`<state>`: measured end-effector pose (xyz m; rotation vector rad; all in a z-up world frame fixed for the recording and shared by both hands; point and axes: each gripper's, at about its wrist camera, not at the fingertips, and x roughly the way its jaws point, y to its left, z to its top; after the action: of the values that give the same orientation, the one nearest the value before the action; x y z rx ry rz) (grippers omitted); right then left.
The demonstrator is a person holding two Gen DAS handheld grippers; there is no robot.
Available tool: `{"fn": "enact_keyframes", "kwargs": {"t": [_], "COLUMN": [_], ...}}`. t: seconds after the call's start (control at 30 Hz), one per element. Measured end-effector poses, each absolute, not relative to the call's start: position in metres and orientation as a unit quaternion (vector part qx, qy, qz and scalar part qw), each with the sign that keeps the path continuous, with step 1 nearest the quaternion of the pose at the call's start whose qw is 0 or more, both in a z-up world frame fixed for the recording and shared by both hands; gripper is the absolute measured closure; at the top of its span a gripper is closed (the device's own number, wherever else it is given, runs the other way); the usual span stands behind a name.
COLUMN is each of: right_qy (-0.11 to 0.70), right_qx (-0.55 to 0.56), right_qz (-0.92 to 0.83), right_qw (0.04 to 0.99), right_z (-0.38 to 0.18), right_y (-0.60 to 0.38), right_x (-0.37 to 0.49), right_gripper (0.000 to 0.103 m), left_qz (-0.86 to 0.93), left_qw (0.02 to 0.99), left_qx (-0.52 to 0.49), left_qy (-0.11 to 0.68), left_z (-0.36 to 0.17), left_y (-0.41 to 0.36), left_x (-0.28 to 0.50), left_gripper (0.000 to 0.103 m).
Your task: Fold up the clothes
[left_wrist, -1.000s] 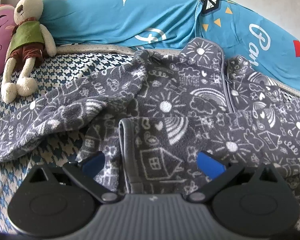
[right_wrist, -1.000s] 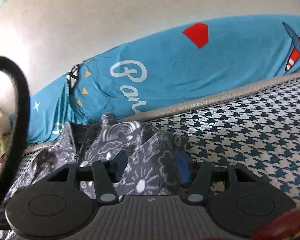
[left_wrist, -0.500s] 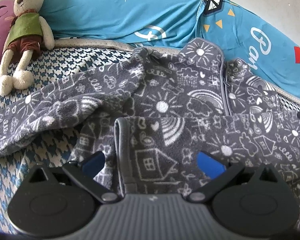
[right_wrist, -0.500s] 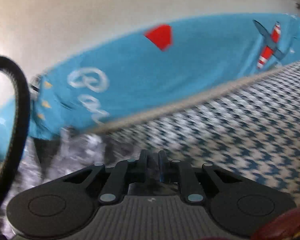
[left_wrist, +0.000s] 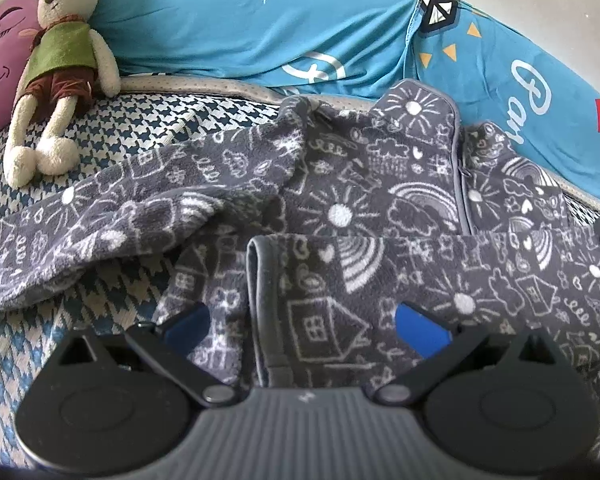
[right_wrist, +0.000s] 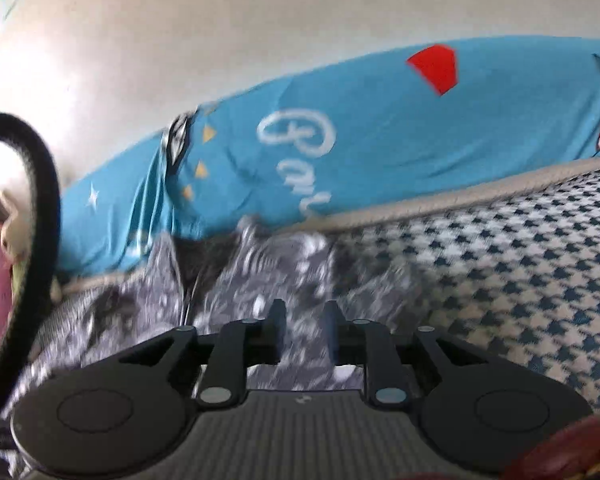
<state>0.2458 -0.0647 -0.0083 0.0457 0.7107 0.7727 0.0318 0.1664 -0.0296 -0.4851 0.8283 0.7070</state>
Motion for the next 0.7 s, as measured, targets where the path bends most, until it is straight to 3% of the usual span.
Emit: {"fn": "enact_keyframes", "kwargs": {"t": [0.27,0.7], "right_qy": [0.358,0.37], "right_qx": [-0.003,-0.017], "right_qz": [0.376,0.381], "right_qw": [0.855,0.847], "right_z": [-0.021,-0.013], "right_y": [-0.057,-0.046], "right_x": [0.237,0.207], "right_gripper": [0.079,0.058], "left_qz": [0.344,0.368], "left_qw": [0.823,0.81], "left_qx": [-0.232,-0.232], "left_qy": [0.389,0.393], "left_z": [-0.029,-0.027], "left_y": [0.172,0.178], "left_x": [0.026,0.018], "left_gripper": [0.0,0.0]}}
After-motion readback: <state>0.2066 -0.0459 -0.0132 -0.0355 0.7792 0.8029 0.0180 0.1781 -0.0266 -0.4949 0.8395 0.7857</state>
